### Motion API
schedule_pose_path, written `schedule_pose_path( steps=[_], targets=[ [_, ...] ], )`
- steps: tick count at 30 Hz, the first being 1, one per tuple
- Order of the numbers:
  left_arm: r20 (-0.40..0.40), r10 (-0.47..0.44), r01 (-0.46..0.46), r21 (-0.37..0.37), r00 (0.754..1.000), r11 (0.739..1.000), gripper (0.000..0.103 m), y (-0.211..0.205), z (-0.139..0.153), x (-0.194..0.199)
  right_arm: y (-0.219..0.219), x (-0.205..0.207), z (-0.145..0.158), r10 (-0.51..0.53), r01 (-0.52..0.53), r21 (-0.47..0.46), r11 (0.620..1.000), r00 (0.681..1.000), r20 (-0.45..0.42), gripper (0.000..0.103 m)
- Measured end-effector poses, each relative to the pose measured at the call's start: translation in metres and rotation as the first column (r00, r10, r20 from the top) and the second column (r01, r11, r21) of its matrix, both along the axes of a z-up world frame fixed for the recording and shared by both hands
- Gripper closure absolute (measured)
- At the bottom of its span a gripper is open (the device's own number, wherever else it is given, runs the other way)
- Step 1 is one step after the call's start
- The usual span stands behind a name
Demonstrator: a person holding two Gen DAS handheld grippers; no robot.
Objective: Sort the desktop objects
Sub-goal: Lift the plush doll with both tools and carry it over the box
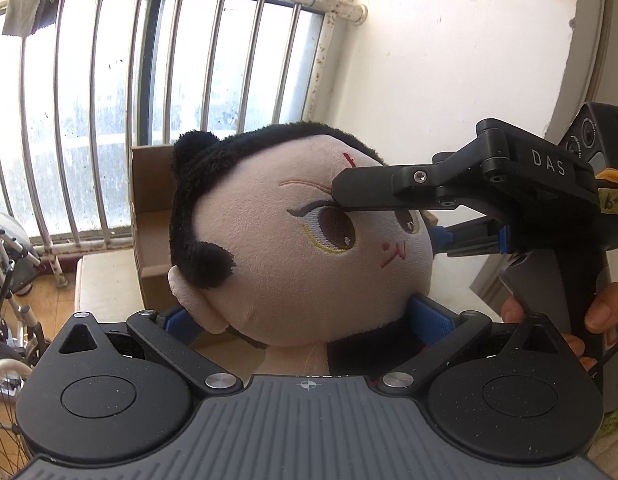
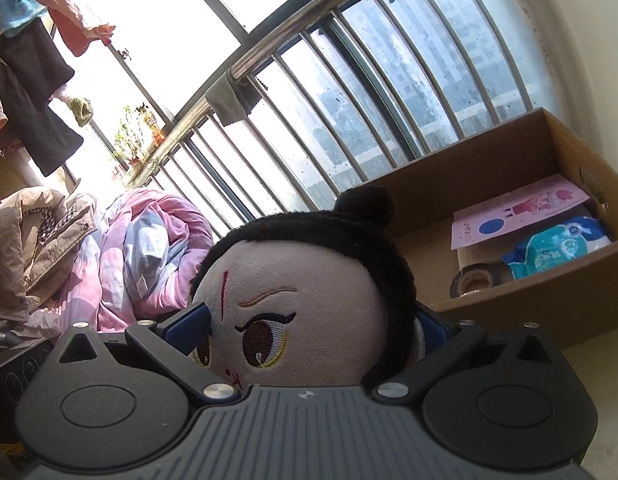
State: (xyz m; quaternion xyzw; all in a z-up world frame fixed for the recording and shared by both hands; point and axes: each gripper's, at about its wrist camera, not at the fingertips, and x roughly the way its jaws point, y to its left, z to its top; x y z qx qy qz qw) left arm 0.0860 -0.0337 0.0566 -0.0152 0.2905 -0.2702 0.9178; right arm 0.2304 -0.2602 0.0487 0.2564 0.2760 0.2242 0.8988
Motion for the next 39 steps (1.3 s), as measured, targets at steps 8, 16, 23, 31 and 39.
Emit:
schedule_pose_path(
  steps=[8,16,23,31,39],
  targets=[
    [0.071,0.01,-0.01,-0.002,0.997,1.0,0.0,-0.002,0.022,0.022,0.001,0.039,0.027,-0.003,0.003,0.0,1.0,0.999,0.043,0.0],
    [0.111,0.026,-0.025,-0.011,0.993,1.0,0.0,-0.007,0.032,0.063,-0.003,0.085,0.04,0.0,0.0,0.008,1.0,0.997,0.072,0.0],
    [0.163,0.059,-0.057,-0.015,0.985,0.998,0.0,-0.009,0.038,0.095,-0.005,0.134,0.039,0.013,-0.014,0.018,1.0,0.995,0.095,0.0],
    [0.142,0.101,-0.099,-0.018,0.985,0.995,0.0,-0.006,0.018,0.139,-0.001,0.195,0.0,0.041,-0.041,0.028,0.999,0.999,0.013,0.0],
    [-0.001,0.119,-0.119,0.032,0.993,0.992,0.0,-0.001,-0.019,0.18,-0.006,0.243,-0.056,0.104,-0.089,0.086,0.992,0.976,-0.192,0.0]
  ],
)
